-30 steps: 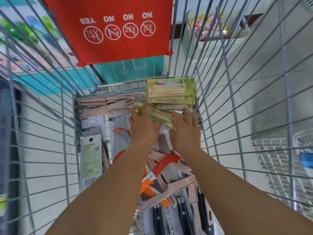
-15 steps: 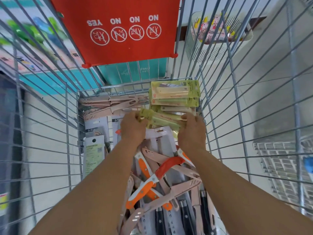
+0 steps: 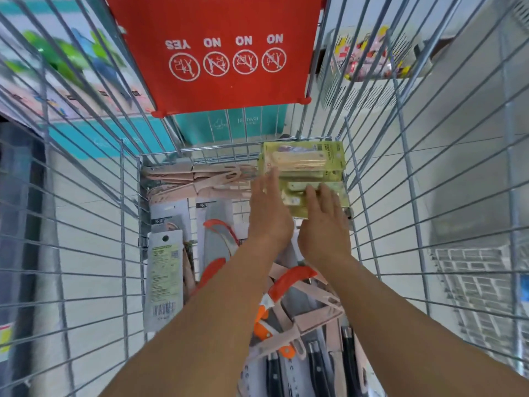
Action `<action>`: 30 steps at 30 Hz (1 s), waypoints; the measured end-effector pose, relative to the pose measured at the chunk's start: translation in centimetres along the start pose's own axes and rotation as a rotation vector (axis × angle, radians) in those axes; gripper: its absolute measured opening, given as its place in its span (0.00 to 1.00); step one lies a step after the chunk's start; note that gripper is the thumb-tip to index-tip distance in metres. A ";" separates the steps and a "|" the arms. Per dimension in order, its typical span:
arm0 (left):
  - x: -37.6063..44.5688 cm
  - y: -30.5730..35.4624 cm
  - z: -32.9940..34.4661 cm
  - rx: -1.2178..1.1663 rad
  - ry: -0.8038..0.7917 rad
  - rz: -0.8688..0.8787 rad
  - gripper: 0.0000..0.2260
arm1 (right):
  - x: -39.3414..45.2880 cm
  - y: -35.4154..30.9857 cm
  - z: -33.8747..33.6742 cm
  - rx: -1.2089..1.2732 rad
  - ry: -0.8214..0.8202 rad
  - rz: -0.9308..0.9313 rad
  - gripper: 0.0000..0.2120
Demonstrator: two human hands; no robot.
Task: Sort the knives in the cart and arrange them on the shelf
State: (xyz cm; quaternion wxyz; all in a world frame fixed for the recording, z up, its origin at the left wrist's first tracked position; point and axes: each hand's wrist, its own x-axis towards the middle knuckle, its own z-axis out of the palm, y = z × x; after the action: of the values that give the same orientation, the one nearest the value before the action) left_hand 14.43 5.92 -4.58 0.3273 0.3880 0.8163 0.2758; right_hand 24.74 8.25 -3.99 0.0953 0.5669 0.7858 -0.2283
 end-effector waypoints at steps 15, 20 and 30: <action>-5.5 -3.7 -2.8 0.476 -0.178 0.069 0.31 | -2.6 -1.4 -0.4 0.013 0.004 -0.069 0.32; -10.9 -7.1 -5.9 0.425 0.031 -0.269 0.32 | -6.8 -3.2 1.4 0.044 -0.037 -0.149 0.28; -15.1 -11.7 -8.6 0.391 0.056 -0.357 0.18 | -13.3 -5.5 6.2 0.035 -0.193 -0.362 0.26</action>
State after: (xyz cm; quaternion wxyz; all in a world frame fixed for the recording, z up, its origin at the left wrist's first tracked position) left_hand 10.07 -14.47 -2.50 0.2667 0.2858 0.9184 0.0615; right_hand 23.41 -7.30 -2.64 0.1177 0.3935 0.8580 -0.3086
